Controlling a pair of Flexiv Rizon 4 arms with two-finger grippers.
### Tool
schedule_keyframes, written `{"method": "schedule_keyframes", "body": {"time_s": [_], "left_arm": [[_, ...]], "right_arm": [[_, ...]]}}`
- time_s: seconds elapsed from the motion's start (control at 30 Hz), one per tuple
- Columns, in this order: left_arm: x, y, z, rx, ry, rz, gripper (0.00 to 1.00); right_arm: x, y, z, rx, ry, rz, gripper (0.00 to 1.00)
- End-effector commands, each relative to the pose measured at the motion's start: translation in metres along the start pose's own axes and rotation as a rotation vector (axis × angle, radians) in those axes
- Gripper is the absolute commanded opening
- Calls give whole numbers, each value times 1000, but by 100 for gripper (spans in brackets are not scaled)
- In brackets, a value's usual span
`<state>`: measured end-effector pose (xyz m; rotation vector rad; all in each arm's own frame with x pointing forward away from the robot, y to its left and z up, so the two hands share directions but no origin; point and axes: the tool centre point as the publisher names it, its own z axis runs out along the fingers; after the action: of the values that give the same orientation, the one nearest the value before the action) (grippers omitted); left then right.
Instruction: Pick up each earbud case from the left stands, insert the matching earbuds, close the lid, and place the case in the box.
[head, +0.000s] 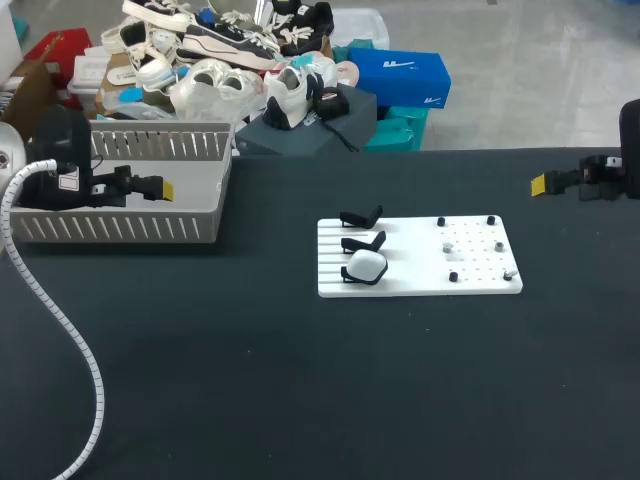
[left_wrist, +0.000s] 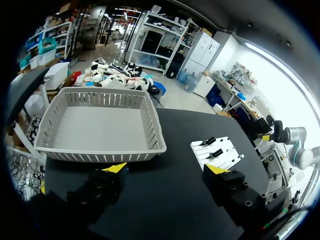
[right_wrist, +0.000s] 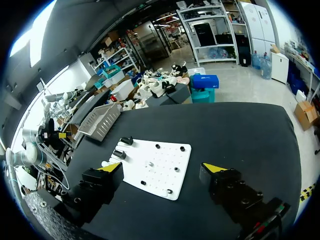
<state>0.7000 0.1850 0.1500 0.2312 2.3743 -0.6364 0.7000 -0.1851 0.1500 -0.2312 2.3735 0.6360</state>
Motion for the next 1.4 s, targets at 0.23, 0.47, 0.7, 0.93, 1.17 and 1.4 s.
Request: {"method": "schedule_keyframes", "body": {"time_s": [0.23,0.47,0.7,0.93,1.17,1.4], "left_arm": [[0,0,0,0,0,0,100],[0,0,0,0,0,0,100],[0,0,0,0,0,0,100],[0,0,0,0,0,0,100],[0,0,0,0,0,0,100],[-5,-1,-7,51,-12,68,100]], "right_arm": [[0,0,0,0,0,0,100],[0,0,0,0,0,0,100],[0,0,0,0,0,0,100],[0,0,0,0,0,0,100],[0,0,0,0,0,0,100],[0,0,0,0,0,0,100]]}}
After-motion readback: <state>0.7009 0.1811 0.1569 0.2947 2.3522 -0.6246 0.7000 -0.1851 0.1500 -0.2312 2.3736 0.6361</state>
